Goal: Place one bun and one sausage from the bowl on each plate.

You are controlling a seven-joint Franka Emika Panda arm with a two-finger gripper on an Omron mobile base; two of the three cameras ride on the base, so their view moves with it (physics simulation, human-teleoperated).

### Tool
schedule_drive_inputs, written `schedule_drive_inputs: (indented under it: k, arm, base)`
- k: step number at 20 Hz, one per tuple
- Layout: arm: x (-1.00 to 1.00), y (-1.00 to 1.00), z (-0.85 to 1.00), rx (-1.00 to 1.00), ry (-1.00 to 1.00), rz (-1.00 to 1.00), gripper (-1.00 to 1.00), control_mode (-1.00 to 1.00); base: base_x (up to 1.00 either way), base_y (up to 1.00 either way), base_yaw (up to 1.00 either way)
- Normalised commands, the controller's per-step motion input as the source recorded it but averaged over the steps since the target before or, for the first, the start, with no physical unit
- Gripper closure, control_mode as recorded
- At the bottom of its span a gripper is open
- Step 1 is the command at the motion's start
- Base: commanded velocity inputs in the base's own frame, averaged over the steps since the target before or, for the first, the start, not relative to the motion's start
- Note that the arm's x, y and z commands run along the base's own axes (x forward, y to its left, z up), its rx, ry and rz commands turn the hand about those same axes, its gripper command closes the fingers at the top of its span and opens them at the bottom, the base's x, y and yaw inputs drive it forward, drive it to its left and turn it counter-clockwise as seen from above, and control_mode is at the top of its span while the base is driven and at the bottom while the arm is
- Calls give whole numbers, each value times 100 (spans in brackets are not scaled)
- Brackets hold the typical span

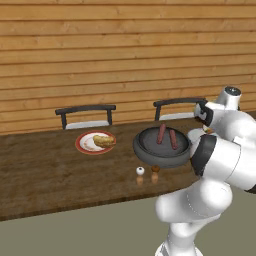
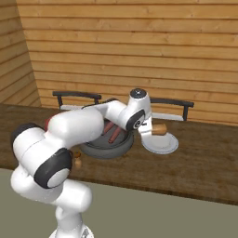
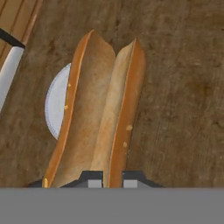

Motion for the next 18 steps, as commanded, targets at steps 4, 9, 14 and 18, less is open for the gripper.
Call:
schedule_drive_inputs:
  k: [4, 9, 14, 18]
  arm:
    - [32, -21, -42, 2, 10, 0, 100, -100]
    - [37, -16, -30, 3, 12, 0, 100, -100]
    - [25, -31, -23, 11, 5, 0, 100, -100]
    - [19, -9, -38, 10, 2, 0, 100, -100]
  base:
    - [0, 0, 0]
    - [0, 0, 0]
    - [0, 0, 0]
    - [0, 0, 0]
